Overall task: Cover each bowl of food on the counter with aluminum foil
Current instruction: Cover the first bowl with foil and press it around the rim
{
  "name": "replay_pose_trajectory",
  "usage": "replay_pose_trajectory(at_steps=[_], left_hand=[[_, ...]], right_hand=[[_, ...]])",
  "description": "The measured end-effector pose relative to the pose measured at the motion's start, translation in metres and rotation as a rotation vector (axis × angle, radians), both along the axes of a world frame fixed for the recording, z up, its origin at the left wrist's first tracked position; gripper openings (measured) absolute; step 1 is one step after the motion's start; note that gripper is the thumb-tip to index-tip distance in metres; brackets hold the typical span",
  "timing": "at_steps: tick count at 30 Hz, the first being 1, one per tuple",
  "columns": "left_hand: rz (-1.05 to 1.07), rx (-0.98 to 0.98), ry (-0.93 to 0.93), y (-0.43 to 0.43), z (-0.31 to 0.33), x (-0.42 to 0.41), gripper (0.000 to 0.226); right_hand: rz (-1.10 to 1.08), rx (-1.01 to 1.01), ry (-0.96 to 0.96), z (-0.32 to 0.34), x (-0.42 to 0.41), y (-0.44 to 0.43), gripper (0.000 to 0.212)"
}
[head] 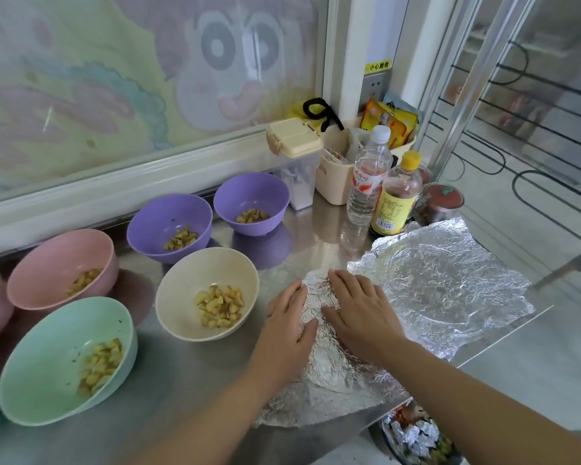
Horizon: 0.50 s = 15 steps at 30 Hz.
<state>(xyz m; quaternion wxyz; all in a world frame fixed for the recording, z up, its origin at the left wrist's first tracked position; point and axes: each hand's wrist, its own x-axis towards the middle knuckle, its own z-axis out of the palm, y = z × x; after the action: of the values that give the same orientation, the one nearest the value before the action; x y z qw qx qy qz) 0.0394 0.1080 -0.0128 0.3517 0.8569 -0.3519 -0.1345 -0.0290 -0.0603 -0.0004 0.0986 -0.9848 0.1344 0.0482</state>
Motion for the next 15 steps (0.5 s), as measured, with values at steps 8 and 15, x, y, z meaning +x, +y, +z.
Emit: replay_pose_trajectory(at_steps=[8, 15], left_hand=[[-0.016, 0.073, -0.089, -0.001, 0.003, -0.001, 0.062], [-0.001, 0.064, -0.189, -0.027, 0.017, 0.026, 0.049]], right_hand=[[-0.020, -0.043, 0.028, -0.004, 0.002, 0.007, 0.087], [0.170, 0.122, -0.116, 0.009, 0.008, -0.021, 0.059]])
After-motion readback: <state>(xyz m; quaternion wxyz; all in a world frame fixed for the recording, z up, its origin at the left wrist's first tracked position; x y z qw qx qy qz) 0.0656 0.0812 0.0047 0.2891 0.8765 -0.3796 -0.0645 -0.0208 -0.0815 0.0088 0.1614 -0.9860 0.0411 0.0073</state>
